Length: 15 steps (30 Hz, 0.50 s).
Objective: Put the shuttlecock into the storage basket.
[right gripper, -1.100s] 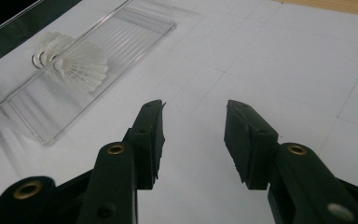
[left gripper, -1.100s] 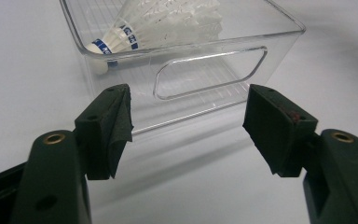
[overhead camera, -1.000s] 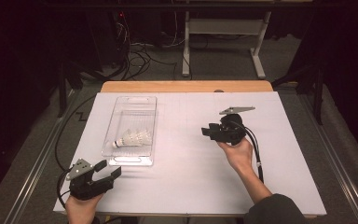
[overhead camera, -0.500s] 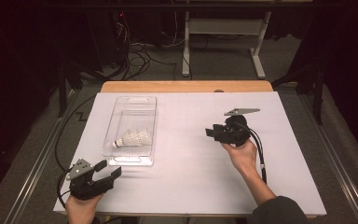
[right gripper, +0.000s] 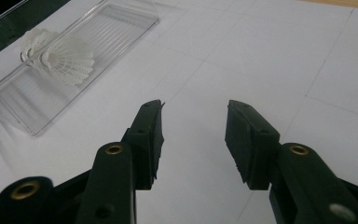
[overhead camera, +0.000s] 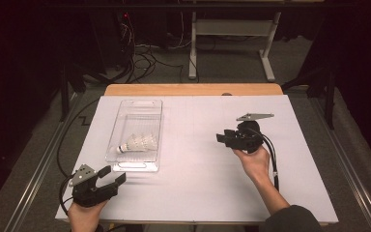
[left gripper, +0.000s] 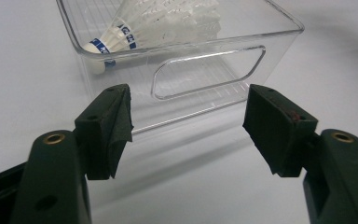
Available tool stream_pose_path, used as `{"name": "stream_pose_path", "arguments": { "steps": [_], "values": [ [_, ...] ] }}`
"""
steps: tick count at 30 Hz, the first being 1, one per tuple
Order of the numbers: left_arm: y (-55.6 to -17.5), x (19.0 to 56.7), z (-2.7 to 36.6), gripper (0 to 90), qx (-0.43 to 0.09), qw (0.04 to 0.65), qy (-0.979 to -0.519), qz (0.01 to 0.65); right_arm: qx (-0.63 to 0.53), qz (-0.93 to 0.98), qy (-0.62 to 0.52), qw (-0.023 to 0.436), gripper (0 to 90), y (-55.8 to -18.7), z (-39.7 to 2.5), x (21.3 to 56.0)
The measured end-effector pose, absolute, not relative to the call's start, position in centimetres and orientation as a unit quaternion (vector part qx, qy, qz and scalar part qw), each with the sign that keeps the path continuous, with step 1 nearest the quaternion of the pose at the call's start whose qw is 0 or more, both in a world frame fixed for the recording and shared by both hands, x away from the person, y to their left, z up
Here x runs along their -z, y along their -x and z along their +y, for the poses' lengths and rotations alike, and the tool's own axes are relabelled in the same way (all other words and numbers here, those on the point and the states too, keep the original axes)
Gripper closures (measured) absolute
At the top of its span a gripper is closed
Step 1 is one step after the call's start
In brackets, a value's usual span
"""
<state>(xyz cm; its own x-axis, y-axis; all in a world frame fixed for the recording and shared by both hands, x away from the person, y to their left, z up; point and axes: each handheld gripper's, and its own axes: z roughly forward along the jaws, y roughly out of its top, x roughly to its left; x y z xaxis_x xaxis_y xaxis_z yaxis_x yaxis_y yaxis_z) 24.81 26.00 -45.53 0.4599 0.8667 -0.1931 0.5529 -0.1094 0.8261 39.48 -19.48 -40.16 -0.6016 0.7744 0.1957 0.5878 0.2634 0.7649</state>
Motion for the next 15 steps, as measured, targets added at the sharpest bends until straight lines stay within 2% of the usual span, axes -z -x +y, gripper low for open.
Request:
{"name": "stream_pose_path", "arguments": {
  "steps": [15],
  "values": [
    [-24.8, 45.5, 26.0, 32.9, -0.172, 0.454, -0.724, 0.490, -0.429, 0.779, -0.443, 0.112, 56.1, -38.8, -21.1, 40.5]
  ]
}}
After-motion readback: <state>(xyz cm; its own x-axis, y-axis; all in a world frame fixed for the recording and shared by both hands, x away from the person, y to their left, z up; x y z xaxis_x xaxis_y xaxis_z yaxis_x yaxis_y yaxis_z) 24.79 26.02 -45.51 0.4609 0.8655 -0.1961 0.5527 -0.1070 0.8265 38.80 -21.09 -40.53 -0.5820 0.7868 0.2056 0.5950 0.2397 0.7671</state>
